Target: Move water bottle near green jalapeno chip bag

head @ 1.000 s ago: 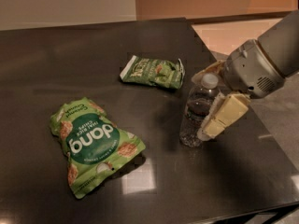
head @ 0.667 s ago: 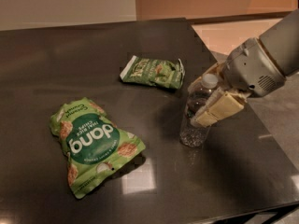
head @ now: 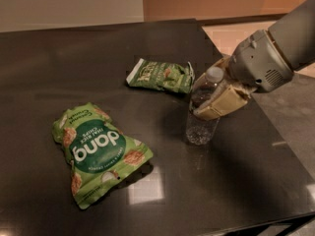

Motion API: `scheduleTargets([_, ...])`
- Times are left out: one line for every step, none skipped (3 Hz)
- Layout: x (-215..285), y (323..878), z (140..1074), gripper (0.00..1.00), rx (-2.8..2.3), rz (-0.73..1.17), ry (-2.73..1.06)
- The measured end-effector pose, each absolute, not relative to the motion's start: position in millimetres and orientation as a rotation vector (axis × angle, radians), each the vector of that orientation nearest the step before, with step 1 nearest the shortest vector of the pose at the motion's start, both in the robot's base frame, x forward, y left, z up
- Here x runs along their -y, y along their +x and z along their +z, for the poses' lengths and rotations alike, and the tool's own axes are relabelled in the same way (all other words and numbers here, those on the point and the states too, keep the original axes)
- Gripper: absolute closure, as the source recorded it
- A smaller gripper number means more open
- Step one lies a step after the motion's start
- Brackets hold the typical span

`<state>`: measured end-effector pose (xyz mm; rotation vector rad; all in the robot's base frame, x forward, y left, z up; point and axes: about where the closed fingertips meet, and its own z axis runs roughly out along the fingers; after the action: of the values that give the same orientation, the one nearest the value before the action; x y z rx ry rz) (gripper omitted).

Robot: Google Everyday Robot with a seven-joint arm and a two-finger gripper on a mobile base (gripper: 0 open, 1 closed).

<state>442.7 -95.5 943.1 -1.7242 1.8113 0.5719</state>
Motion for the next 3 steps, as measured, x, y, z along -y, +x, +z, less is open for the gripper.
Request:
scheduleTargets([82,464,949,1.0,-1.785,0.592,-1.71])
scheduleTargets([67,489,954,1.0,-1.767,0.635,-1.693])
scheduleTargets([55,509,953,1.0,-1.764,0.663,-1.687])
